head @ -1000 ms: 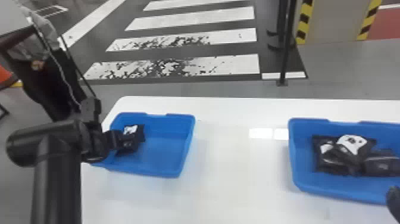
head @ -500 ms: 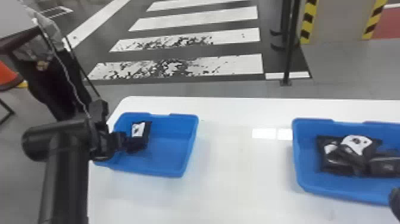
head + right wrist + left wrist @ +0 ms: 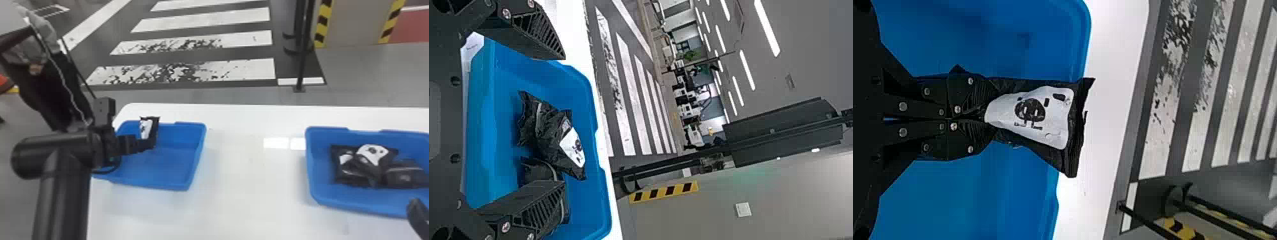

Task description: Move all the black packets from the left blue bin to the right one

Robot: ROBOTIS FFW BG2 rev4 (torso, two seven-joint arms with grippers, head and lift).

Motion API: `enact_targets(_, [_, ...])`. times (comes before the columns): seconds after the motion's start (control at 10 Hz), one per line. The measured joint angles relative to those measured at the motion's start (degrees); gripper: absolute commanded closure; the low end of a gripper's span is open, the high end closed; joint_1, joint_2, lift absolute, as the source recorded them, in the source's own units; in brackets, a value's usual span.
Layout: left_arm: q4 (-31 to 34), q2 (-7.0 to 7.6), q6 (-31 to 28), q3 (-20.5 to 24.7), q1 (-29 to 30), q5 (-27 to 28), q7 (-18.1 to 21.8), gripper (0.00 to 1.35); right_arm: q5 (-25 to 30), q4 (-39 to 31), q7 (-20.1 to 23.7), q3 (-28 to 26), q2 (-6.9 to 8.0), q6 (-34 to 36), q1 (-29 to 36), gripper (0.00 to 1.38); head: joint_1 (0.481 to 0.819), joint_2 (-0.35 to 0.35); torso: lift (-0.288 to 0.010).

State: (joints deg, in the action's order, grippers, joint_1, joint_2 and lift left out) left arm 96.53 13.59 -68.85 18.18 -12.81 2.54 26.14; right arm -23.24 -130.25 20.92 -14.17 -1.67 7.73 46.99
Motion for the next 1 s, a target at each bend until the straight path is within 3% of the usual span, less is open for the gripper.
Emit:
enact_targets(0.3, [20.7, -1.8, -0.5, -2.6, 10.5, -5.3, 2.7, 1.2, -0.6, -0.7, 0.2, 0.0, 0.0, 0.0, 0.1, 0.14, 0.695, 0.111, -0.15])
enact_targets(0.5, [30.1, -2.58, 0.8, -7.0, 14.7, -10.4, 4.0, 1.2, -1.7, -2.0, 0.6, 0.2, 0.0, 0.0, 0.0, 0.14, 0.695, -0.003, -0.15])
enact_targets(0.8, [32.3, -3.09, 2.7, -17.0, 15.7, -16.6, 5.0, 1.2, -4.1, -2.9, 1.1, 3.1, -0.9, 0.0, -2.0, 0.14, 0.695, -0.134, -0.15])
enact_targets(1.0, [32.3, -3.2, 3.1, -23.0, 14.3, -19.0, 5.2, 1.2, -5.5, -2.6, 1.3, 6.3, -2.06, 0.0, -4.6, 0.14, 0.695, -0.185, -0.15])
